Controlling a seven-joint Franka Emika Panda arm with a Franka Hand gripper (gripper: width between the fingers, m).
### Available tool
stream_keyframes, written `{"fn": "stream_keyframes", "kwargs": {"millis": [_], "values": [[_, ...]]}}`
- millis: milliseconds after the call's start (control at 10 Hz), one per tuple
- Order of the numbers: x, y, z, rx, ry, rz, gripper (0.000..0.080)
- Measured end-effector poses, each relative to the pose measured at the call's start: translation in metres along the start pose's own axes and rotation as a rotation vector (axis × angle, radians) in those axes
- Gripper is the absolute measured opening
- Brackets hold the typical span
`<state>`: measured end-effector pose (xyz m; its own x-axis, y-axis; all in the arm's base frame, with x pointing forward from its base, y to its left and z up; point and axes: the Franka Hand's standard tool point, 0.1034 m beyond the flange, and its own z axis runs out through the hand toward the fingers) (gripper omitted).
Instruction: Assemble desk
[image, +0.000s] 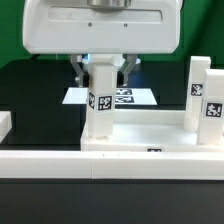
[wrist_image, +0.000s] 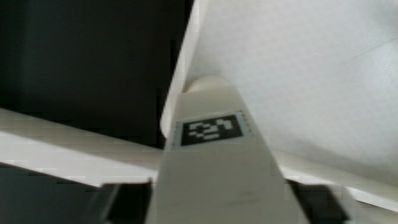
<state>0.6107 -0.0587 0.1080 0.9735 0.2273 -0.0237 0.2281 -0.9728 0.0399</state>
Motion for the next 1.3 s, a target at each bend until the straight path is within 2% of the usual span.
{"fn": "stream_keyframes", "kwargs": {"millis": [100, 500, 600, 900, 1100, 1200, 1300], "values": [[0.000, 0.000, 0.000, 0.000, 0.000, 0.000, 0.0288], [0.000, 0.000, 0.000, 0.000, 0.000, 0.063, 0.0288], [0.000, 0.001, 0.000, 0.007, 0.001, 0.155, 0.0288], [-0.003, 0.009, 0.001, 0.058, 0.012, 0.392, 0.0289], [-0.003, 0.011, 0.002, 0.070, 0.020, 0.536, 0.0289], [-0.002, 0.013, 0.002, 0.091, 0.029, 0.669, 0.0290], [-0.002, 0.013, 0.002, 0.095, 0.027, 0.765, 0.0290]]}}
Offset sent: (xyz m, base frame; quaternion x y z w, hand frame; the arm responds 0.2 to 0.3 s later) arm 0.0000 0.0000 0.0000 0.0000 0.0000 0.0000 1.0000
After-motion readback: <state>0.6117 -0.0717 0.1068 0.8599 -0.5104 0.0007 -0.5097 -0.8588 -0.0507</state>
